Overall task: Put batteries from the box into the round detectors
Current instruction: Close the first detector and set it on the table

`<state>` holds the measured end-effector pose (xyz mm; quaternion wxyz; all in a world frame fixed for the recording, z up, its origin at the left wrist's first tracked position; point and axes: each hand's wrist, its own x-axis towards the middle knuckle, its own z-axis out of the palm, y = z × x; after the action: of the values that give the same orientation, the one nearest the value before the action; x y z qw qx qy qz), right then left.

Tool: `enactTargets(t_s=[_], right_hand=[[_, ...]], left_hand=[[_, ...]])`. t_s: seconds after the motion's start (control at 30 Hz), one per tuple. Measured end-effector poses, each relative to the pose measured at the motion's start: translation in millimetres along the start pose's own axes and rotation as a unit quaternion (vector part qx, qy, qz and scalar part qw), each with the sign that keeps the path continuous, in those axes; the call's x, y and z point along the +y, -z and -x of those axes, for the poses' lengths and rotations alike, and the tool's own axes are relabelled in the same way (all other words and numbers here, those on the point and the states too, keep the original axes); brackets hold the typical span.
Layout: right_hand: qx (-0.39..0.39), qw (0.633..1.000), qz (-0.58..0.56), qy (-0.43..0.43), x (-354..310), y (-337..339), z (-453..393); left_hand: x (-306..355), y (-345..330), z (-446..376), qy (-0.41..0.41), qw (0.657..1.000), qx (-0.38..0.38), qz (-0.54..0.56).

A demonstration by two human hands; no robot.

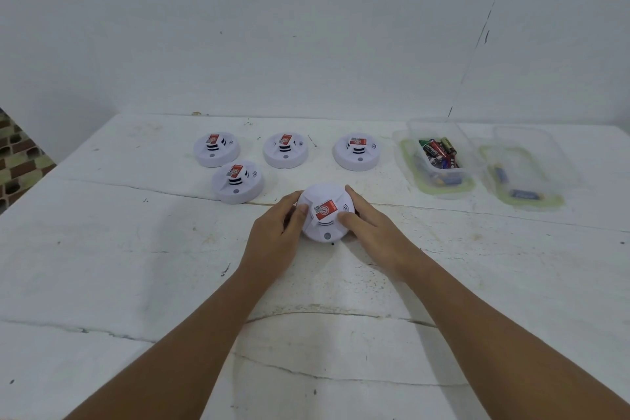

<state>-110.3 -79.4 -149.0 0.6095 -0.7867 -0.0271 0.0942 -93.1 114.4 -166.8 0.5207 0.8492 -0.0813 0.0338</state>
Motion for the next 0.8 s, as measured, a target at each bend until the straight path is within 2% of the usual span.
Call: enactTargets(t_s=[0.53,0.8], right_hand=[[0.031,1.0,-0.004,0.001,-4.5,-4.4,4.2],[0.052,0.998,0.031,0.012,-0.9,-3.9,2.1]], left_hand=[[-2.5,-1.7,-1.6,-0.009,1.0,0.007,-0.004],[1.9,-2.3,-0.6,-0.005,1.0,0.002,-0.005]])
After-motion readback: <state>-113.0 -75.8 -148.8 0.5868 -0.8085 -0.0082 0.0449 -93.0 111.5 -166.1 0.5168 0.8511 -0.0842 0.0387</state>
